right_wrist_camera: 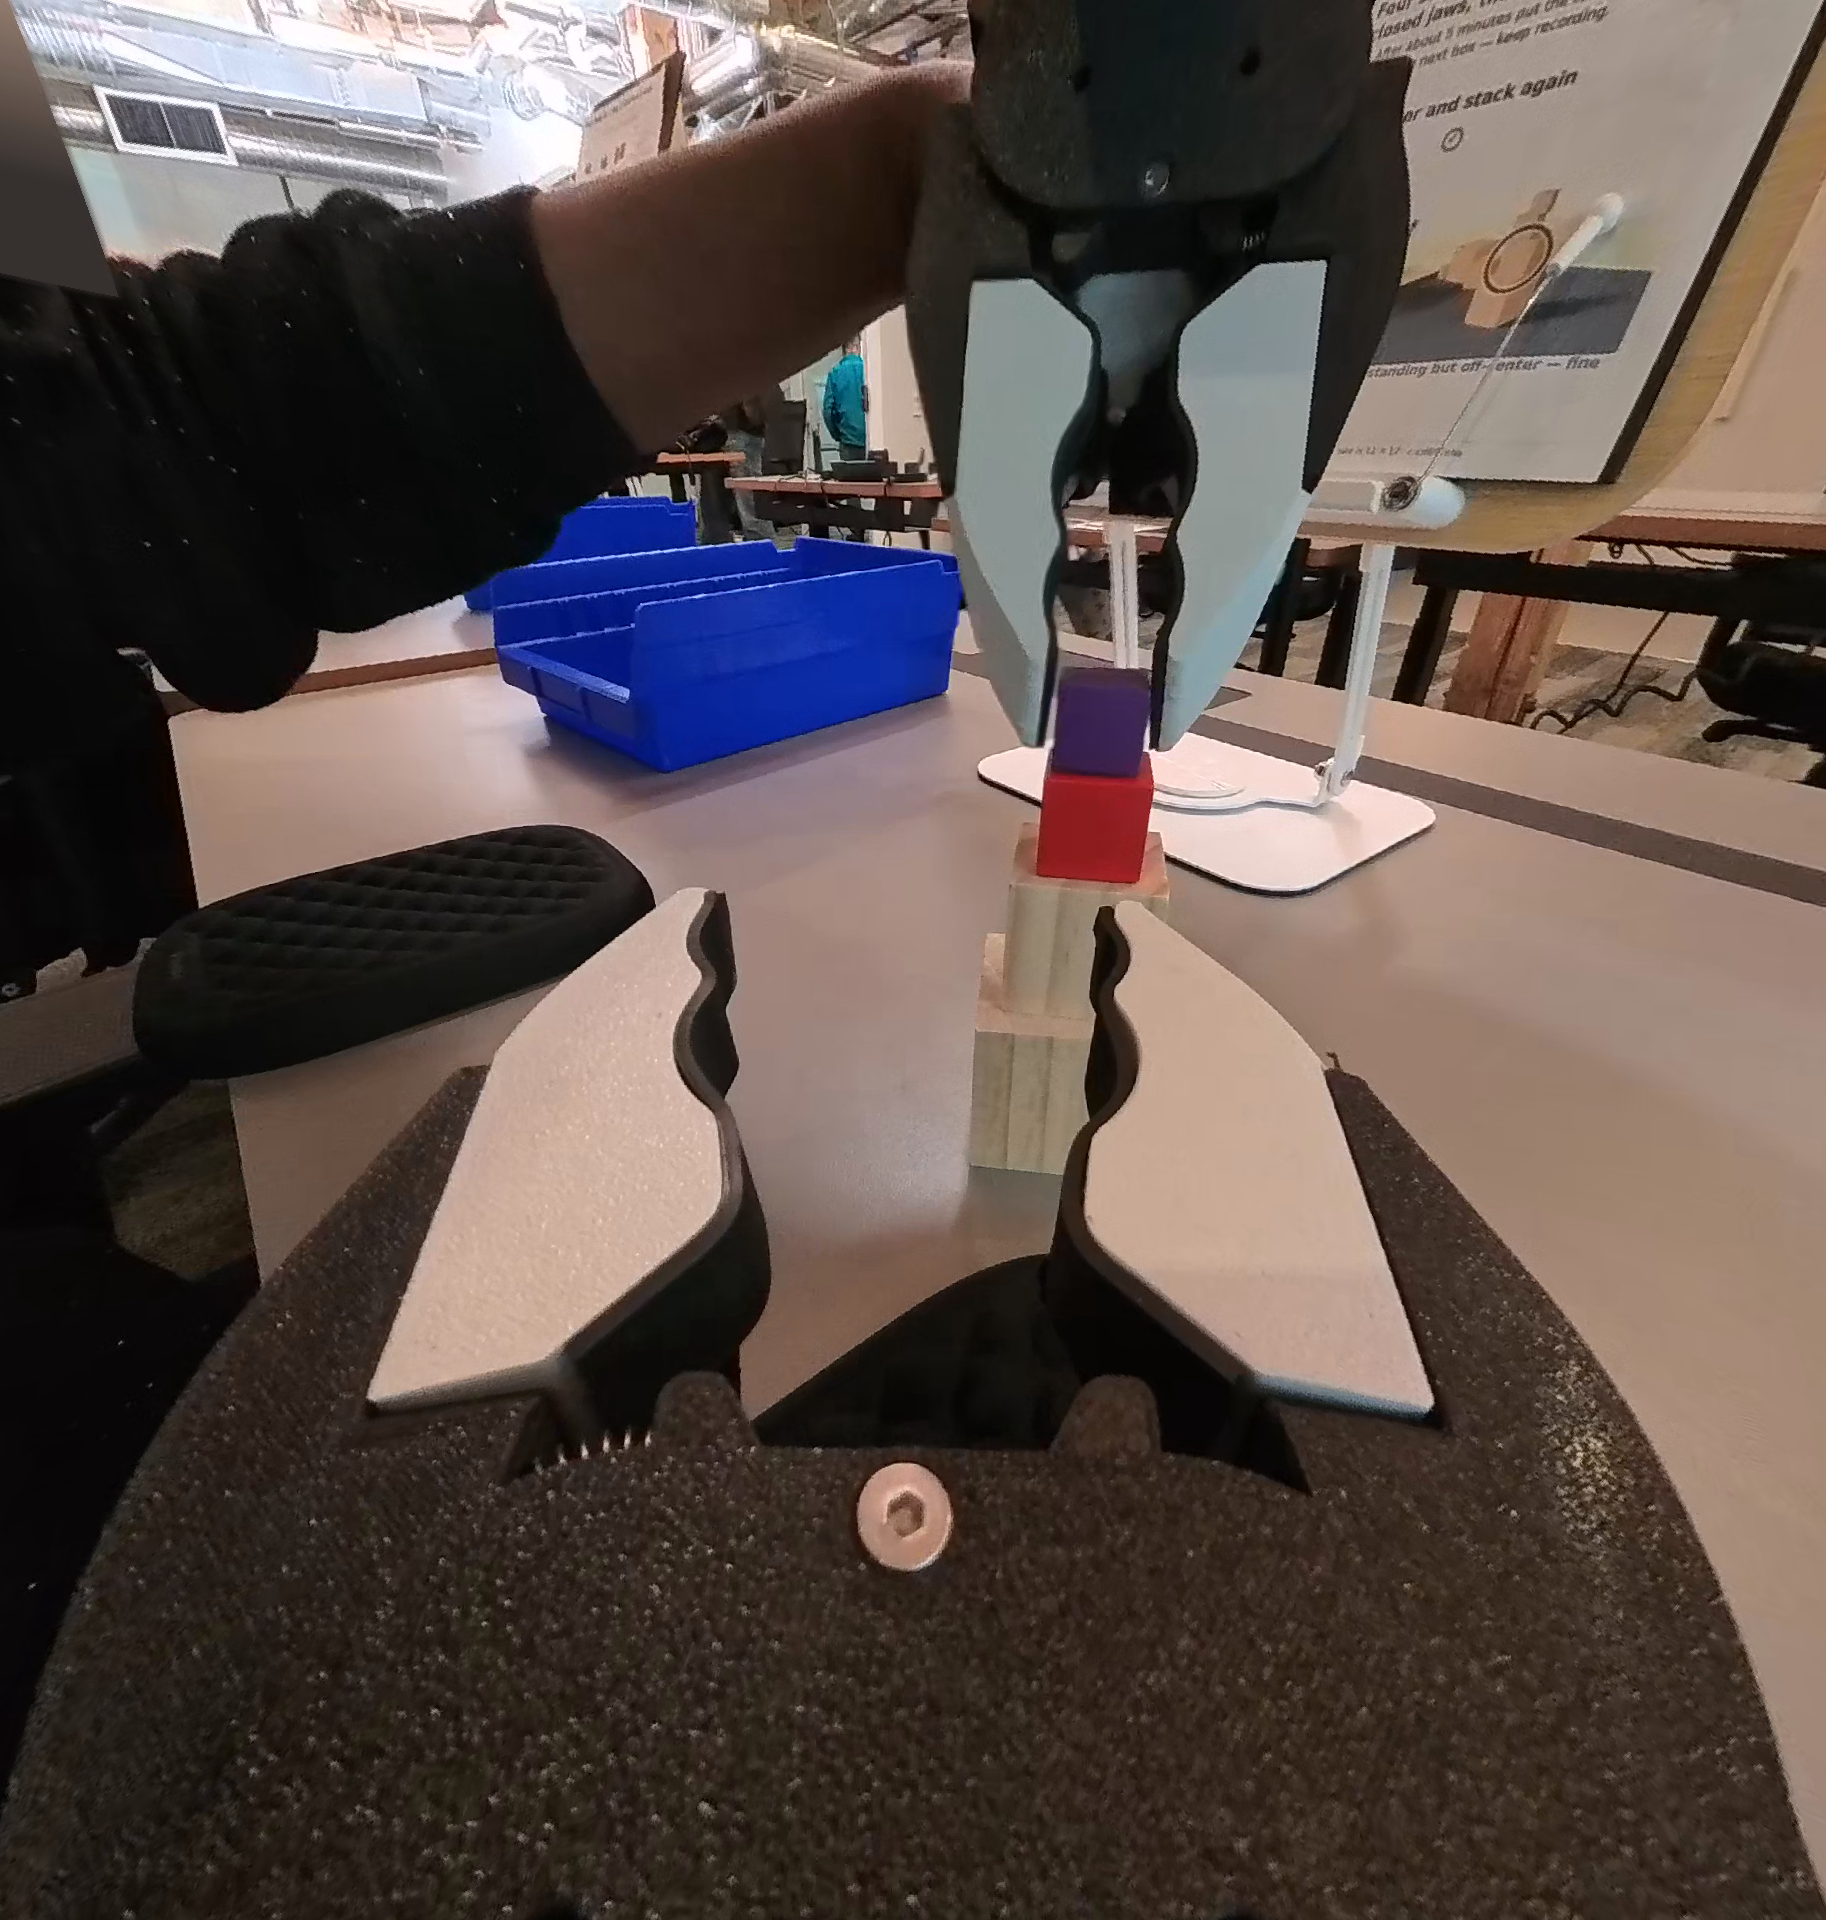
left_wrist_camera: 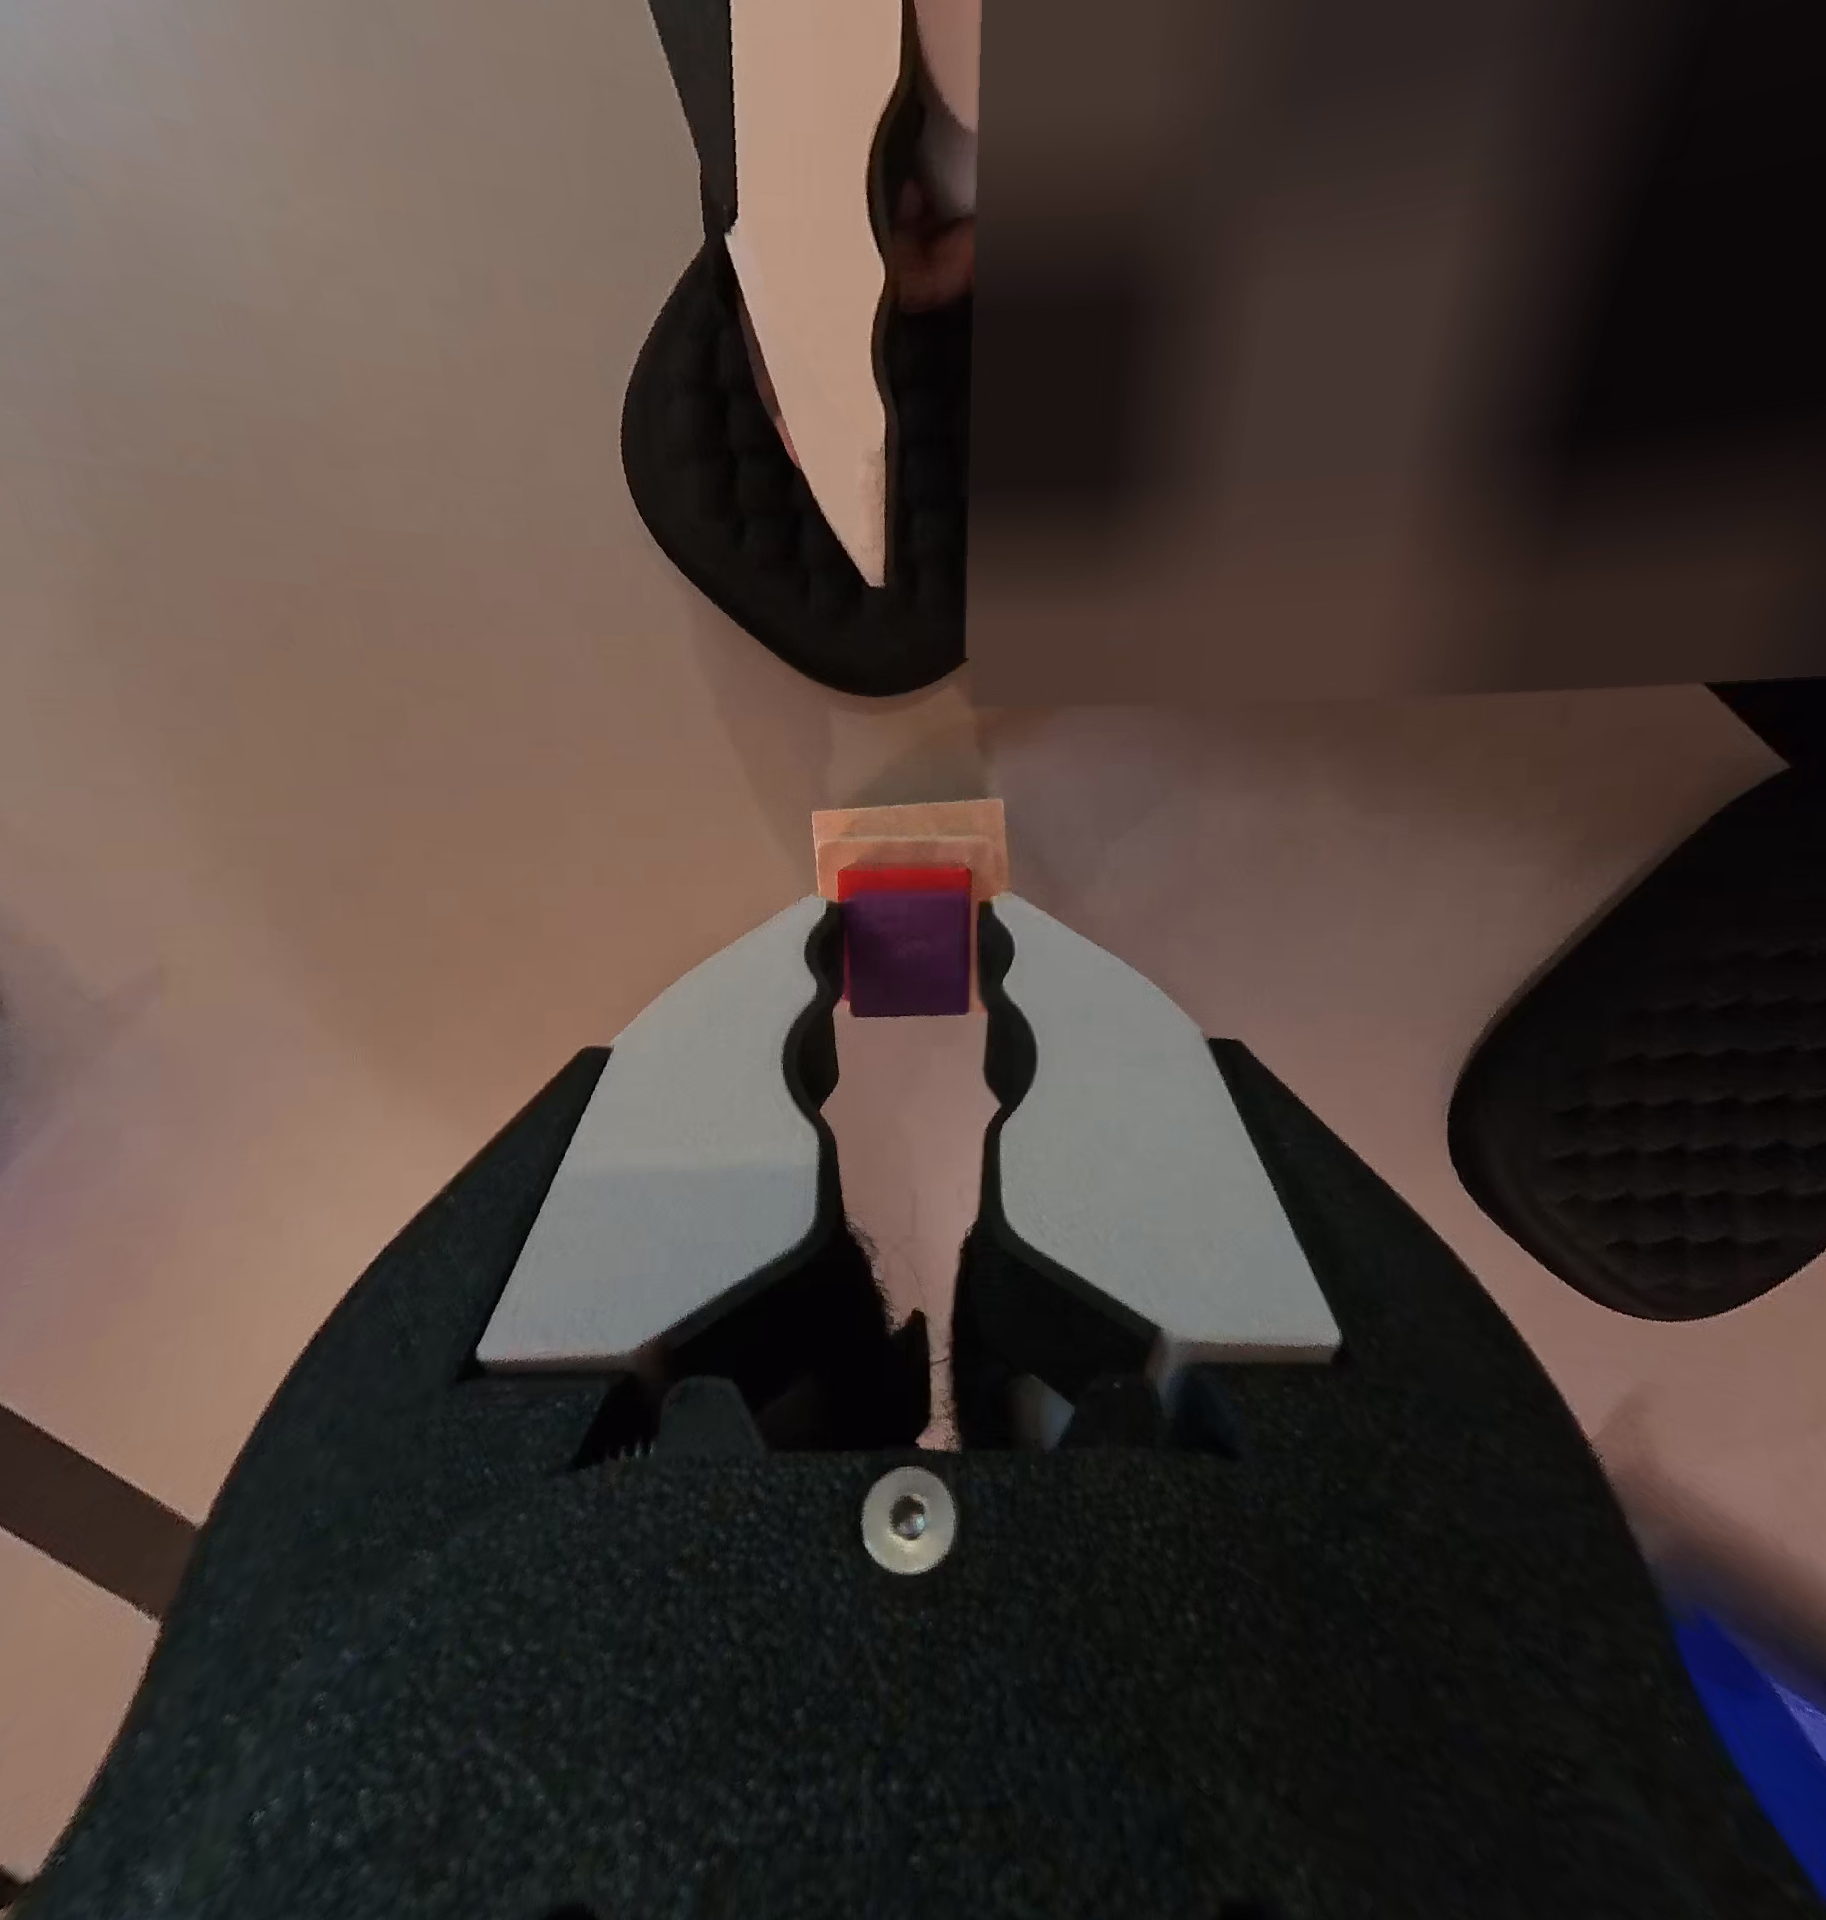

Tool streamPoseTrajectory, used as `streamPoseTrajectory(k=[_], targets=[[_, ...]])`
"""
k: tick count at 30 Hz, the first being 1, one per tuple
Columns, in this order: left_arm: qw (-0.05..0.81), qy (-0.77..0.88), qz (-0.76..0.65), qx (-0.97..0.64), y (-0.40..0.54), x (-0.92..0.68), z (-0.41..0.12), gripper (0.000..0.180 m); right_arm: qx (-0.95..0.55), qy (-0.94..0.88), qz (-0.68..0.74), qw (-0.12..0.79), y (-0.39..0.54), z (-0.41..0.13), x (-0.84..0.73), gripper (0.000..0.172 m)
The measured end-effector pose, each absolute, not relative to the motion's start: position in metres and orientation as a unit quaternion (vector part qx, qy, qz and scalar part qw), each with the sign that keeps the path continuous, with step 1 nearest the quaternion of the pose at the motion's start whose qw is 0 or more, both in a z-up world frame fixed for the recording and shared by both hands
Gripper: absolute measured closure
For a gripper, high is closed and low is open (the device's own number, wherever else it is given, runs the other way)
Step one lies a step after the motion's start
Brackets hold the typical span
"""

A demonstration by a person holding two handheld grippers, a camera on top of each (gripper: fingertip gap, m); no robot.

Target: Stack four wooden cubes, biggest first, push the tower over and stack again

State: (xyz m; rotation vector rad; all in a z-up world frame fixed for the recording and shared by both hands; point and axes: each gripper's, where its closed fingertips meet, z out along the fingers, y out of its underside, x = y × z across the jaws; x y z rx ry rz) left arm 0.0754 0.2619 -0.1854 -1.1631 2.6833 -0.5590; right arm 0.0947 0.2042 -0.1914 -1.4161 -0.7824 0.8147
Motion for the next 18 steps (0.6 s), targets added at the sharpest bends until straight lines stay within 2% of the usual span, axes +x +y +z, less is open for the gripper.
streamPoseTrajectory(k=[7,18], targets=[[0.084,0.894,-0.197,-0.393,0.2628,0.0750,-0.1836,0.151,-0.614,-0.336,0.358,0.617,0.2044,-0.1906,0.0956,0.106],[0.091,0.894,-0.191,-0.394,0.2658,0.0766,-0.1845,0.156,-0.615,-0.335,0.360,0.617,0.2047,-0.1904,0.0958,0.106]])
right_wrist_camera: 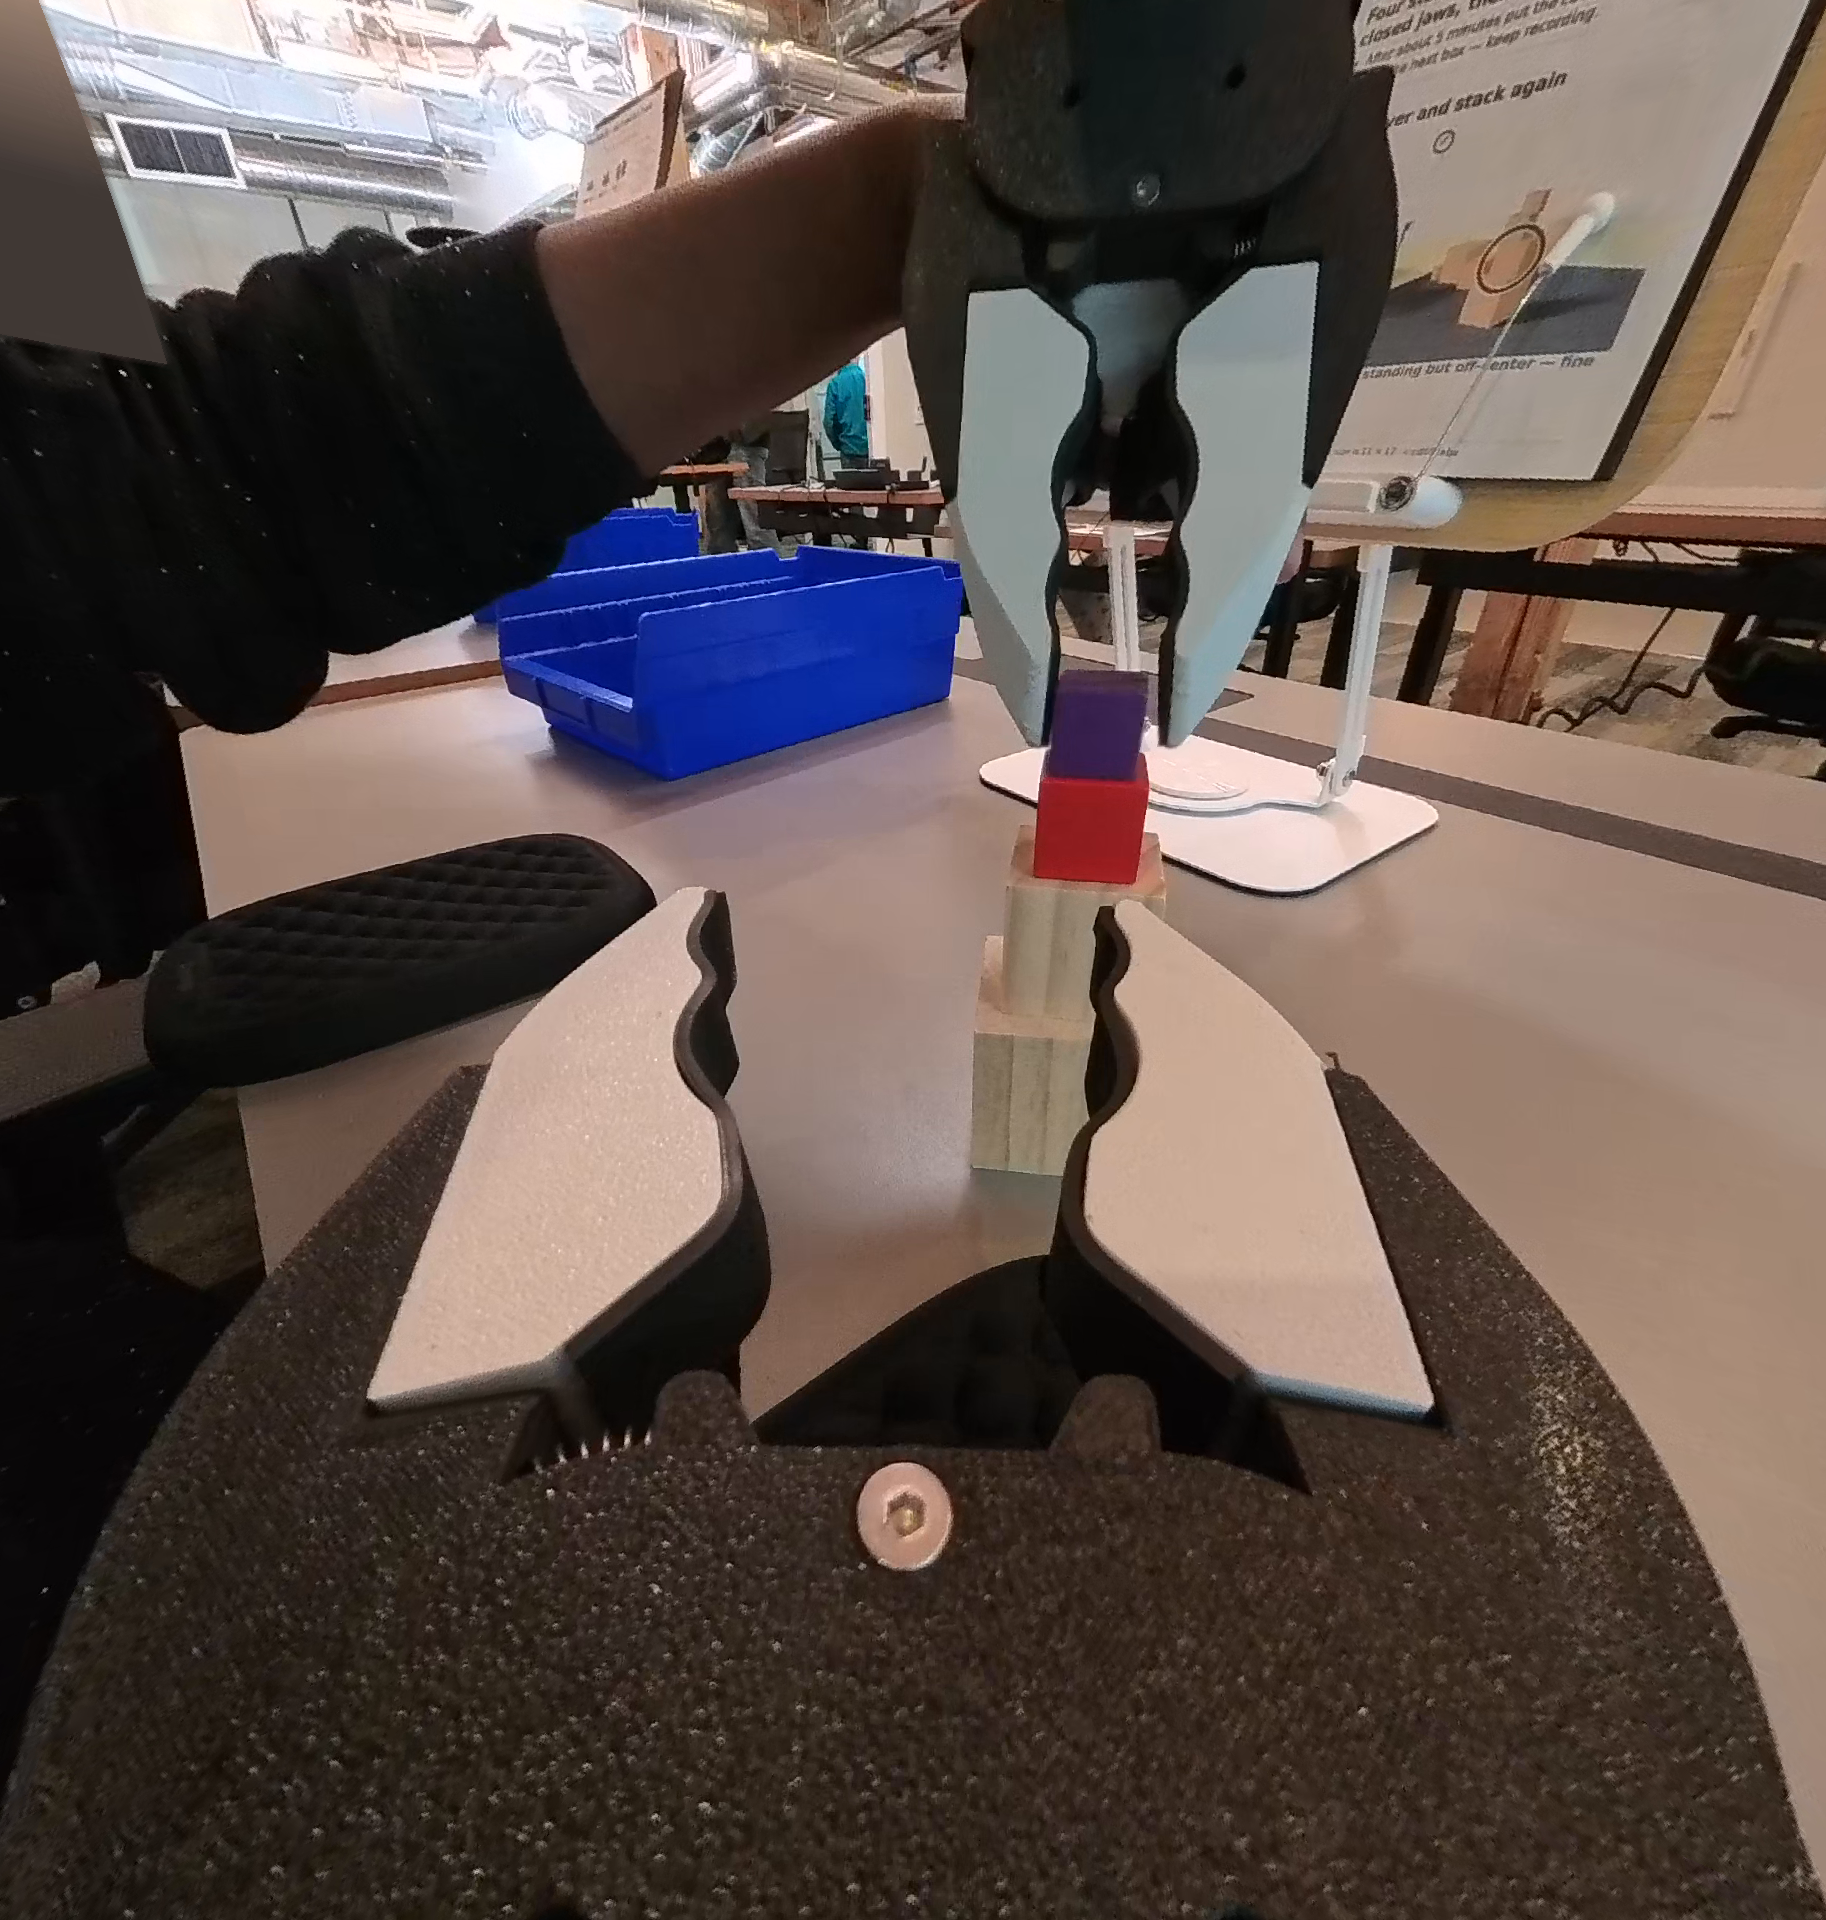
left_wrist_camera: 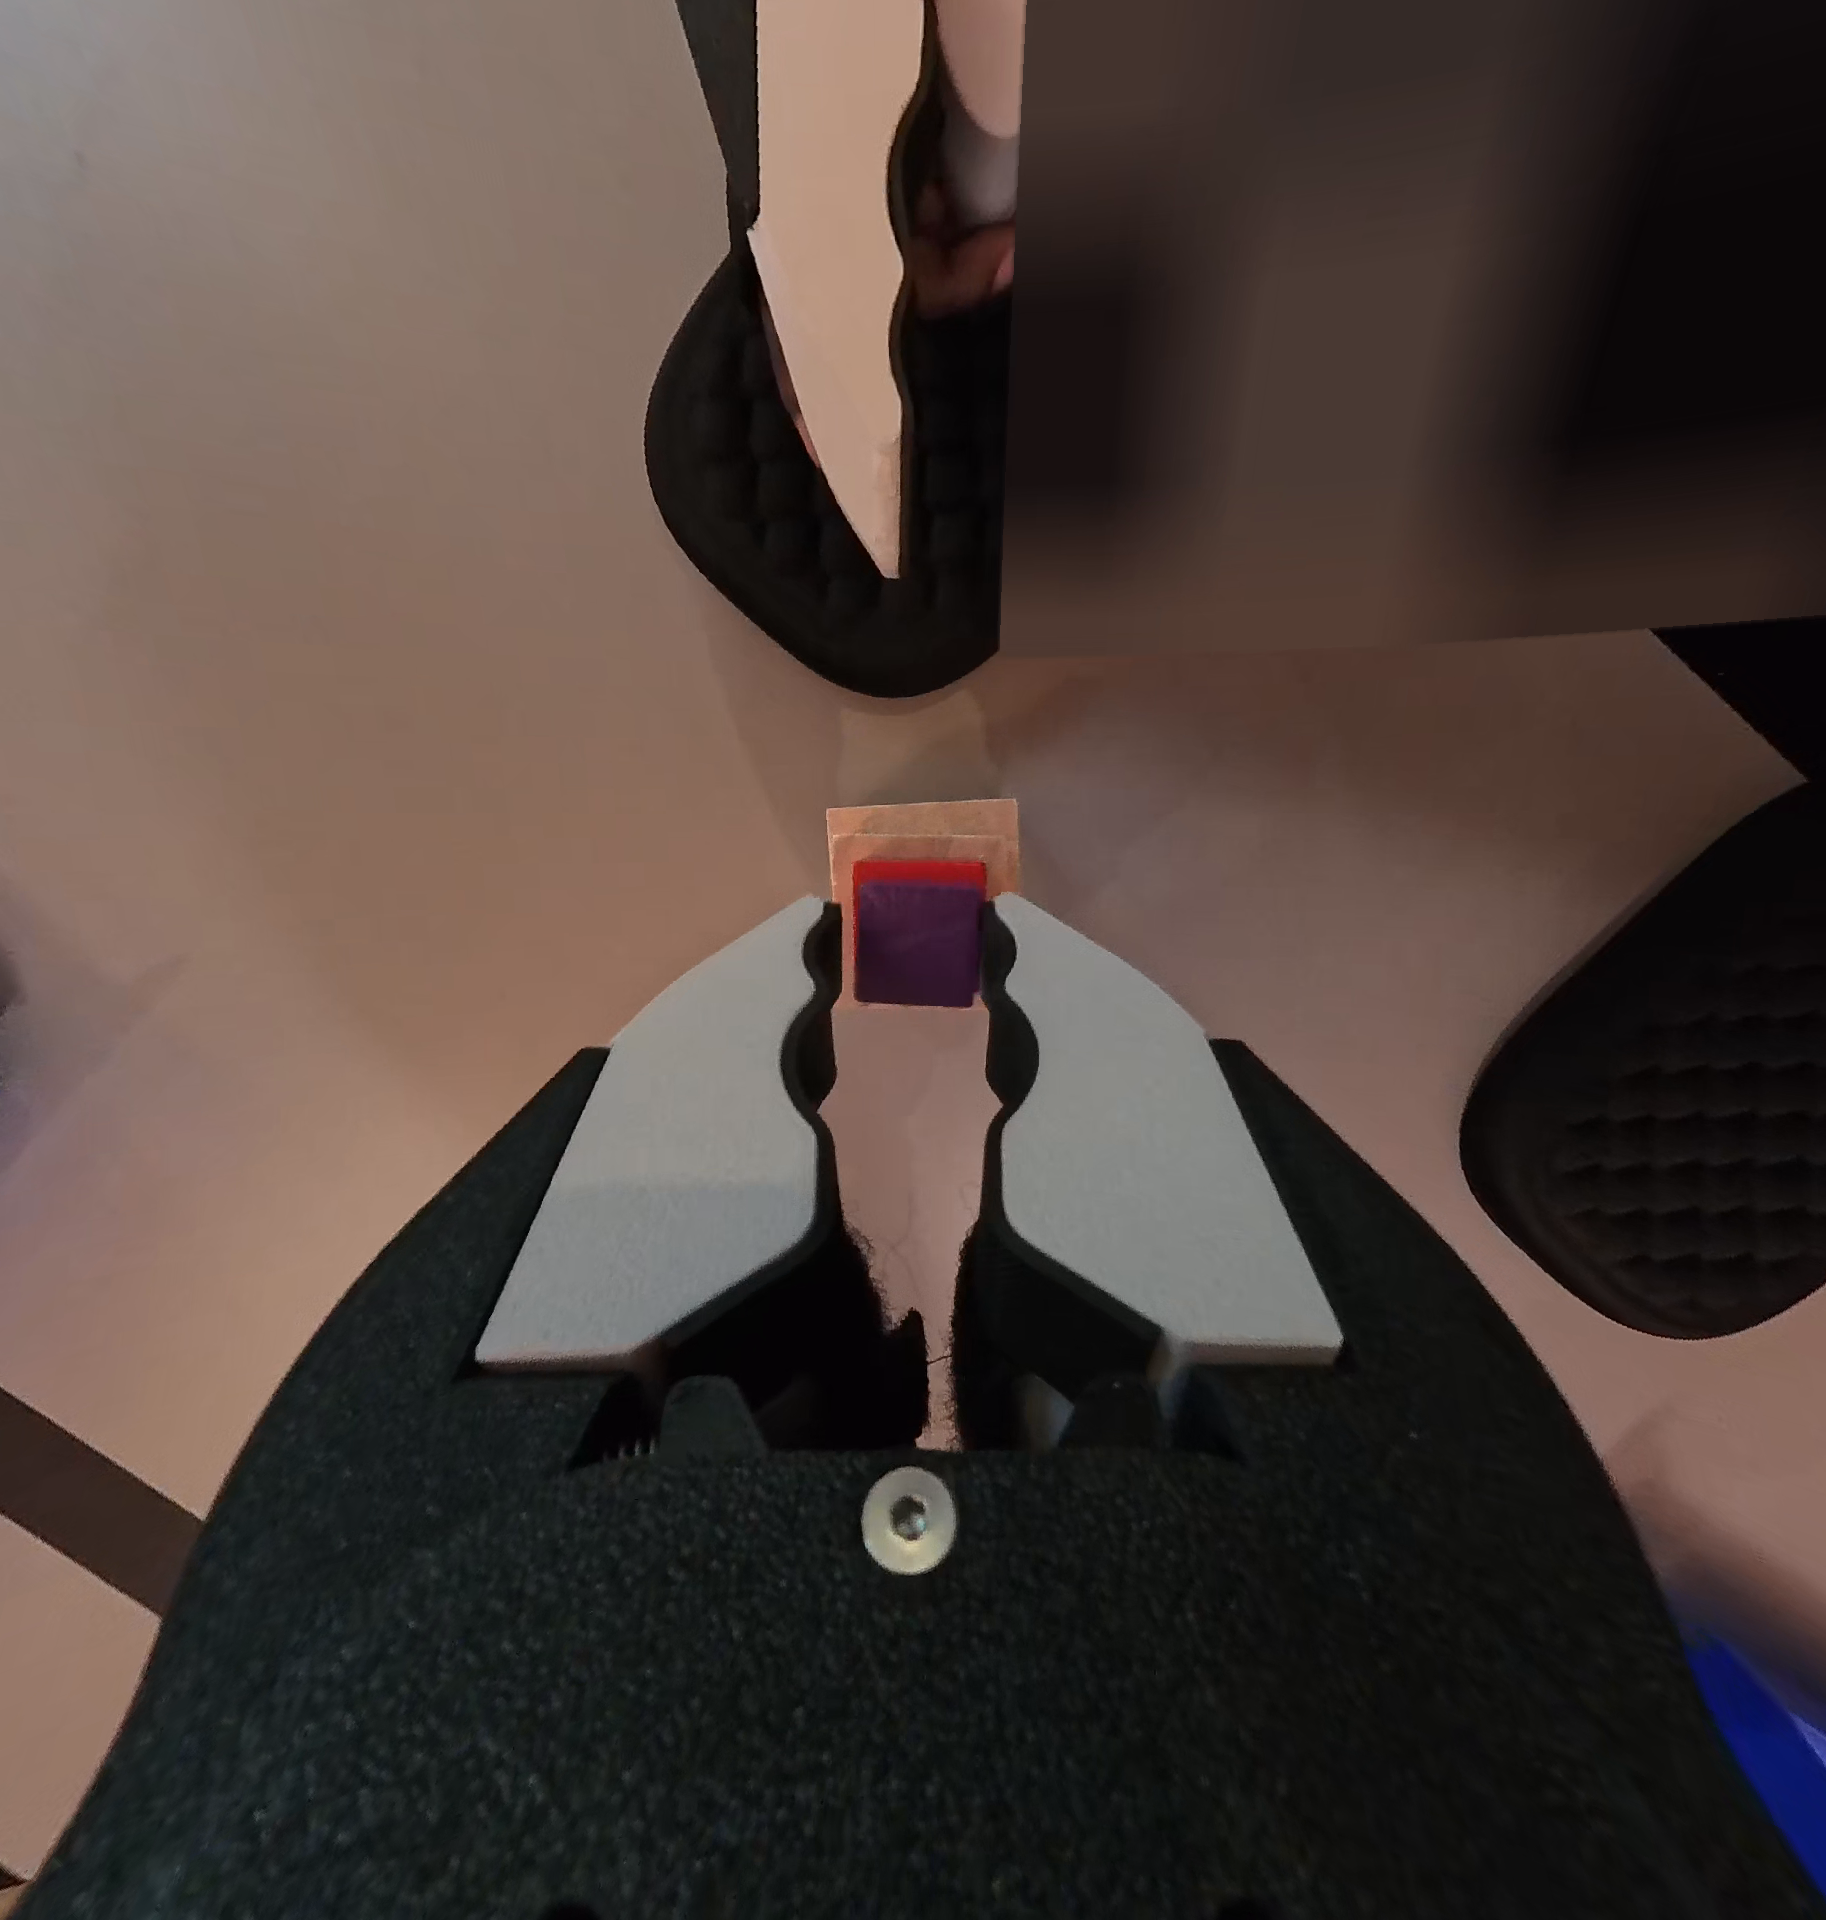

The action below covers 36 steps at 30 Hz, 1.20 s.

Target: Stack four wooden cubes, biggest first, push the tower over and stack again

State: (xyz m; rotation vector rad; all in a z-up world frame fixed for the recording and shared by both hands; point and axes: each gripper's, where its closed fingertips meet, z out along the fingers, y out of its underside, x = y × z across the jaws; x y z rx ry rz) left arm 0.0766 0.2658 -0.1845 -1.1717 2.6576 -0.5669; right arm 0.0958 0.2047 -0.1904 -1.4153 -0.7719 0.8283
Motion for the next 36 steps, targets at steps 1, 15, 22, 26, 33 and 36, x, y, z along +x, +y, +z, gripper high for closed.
streamPoseTrajectory(k=[1,15,22,26,33,36], targets=[[0.092,0.894,-0.193,-0.395,0.265,0.077,-0.184,0.156,-0.615,-0.335,0.360,0.617,0.205,-0.190,0.096,0.106],[0.278,0.814,-0.278,-0.427,0.258,0.090,-0.134,0.096,-0.615,-0.331,0.366,0.615,0.206,-0.190,0.097,0.106],[0.489,0.646,-0.370,-0.454,0.239,0.069,-0.074,0.034,-0.620,-0.338,0.353,0.614,0.206,-0.192,0.095,0.106],[0.539,0.544,-0.441,-0.468,0.211,0.032,-0.063,0.035,-0.622,-0.338,0.350,0.613,0.207,-0.193,0.094,0.106],[0.620,0.413,-0.363,-0.560,0.199,-0.041,-0.097,0.043,-0.625,-0.339,0.342,0.615,0.207,-0.194,0.094,0.106],[0.638,0.369,-0.344,-0.582,0.193,-0.068,-0.113,0.047,-0.627,-0.340,0.335,0.616,0.208,-0.195,0.094,0.105]])
